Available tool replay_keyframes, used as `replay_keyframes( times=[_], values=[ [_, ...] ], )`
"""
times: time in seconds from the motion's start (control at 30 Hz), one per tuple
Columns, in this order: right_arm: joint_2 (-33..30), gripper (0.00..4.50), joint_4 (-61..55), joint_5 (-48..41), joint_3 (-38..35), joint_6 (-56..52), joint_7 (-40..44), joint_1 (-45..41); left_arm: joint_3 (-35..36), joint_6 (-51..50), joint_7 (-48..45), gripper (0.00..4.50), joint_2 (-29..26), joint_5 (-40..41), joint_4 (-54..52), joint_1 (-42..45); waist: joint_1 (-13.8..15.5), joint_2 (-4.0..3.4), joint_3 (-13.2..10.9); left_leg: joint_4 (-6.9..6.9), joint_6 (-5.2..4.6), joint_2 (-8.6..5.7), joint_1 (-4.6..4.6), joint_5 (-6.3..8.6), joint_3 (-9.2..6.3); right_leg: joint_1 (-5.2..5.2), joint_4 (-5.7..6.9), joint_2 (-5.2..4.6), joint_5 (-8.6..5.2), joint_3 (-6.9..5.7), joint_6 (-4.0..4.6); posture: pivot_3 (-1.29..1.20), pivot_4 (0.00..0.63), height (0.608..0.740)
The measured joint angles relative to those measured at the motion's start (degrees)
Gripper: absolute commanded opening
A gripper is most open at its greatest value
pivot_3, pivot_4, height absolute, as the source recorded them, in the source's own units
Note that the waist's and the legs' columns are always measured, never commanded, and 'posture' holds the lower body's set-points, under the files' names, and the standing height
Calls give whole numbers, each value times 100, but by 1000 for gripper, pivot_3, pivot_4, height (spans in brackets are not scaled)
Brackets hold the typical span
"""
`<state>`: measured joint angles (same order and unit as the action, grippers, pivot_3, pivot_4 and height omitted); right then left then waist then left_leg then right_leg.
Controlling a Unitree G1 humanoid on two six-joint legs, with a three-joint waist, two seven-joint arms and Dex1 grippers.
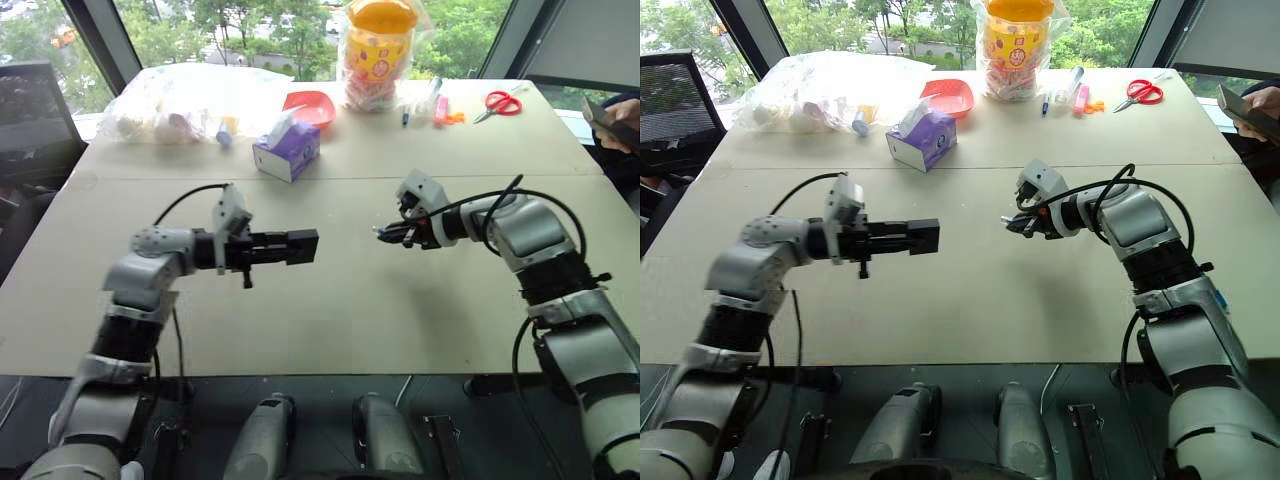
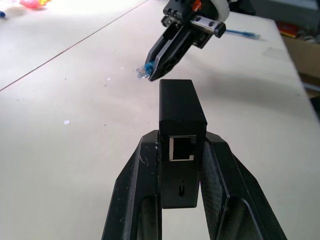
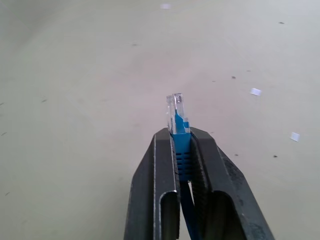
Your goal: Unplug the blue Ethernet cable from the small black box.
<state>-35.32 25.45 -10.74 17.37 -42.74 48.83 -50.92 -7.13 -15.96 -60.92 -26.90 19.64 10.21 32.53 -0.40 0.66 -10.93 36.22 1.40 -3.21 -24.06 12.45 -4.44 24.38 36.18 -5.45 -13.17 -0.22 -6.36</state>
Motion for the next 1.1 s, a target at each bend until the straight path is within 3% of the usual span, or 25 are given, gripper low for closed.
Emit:
replay_keyframes(
  times=[0.03,0.13,0.33,0.37,0.73,0.83,1.0,1.1],
  values=[
    [90,126,168,69,-97,71,-216,-3,-30,191,135,441,154,-119,184,65,1,0,0,-1,0,0,-3,0,0,3,0,0,1,0,0,0,150,740],
    [314,1166,623,151,-527,187,-789,-16,-91,960,525,441,611,-541,893,331,-14,0,0,-5,-1,-5,-7,0,2,9,0,0,4,0,-3,0,150,740],
    [504,4270,369,93,-1006,-214,-1169,14,-243,1867,912,441,1159,-1029,1856,501,-47,-2,1,-2,-3,-4,-6,1,6,11,8,5,5,0,-5,0,150,740],
    [497,4446,209,94,-1051,-316,-1197,40,-265,1942,919,441,1187,-1066,1980,507,-46,-2,1,-2,-3,-4,-6,1,5,11,8,5,5,0,-5,0,150,740],
    [-46,4446,-2523,-362,-1621,-1950,-1301,1154,-219,2744,1042,441,1301,-1246,3011,735,-30,-2,11,9,-6,-2,25,1,1,-25,13,6,6,-1,-8,0,150,740],
    [-49,4500,-3077,-558,-1694,-2414,-1352,1493,-203,2722,1089,1908,1288,-1304,3187,729,-50,-7,13,3,-7,5,79,2,0,-82,0,12,4,-1,-6,0,150,740],
    [-55,4500,-3800,-785,-1815,-2862,-1479,1872,-150,2616,1030,4389,1210,-1335,3318,609,-58,-11,16,6,-7,16,80,3,-7,-88,-4,21,3,-2,-5,0,150,740],
    [-54,4500,-4006,-894,-1851,-3068,-1550,1945,-102,2448,917,4456,1106,-1300,3142,528,-74,-11,16,2,-7,16,79,3,-6,-83,-4,21,4,-1,-5,0,150,740]
  ],
)
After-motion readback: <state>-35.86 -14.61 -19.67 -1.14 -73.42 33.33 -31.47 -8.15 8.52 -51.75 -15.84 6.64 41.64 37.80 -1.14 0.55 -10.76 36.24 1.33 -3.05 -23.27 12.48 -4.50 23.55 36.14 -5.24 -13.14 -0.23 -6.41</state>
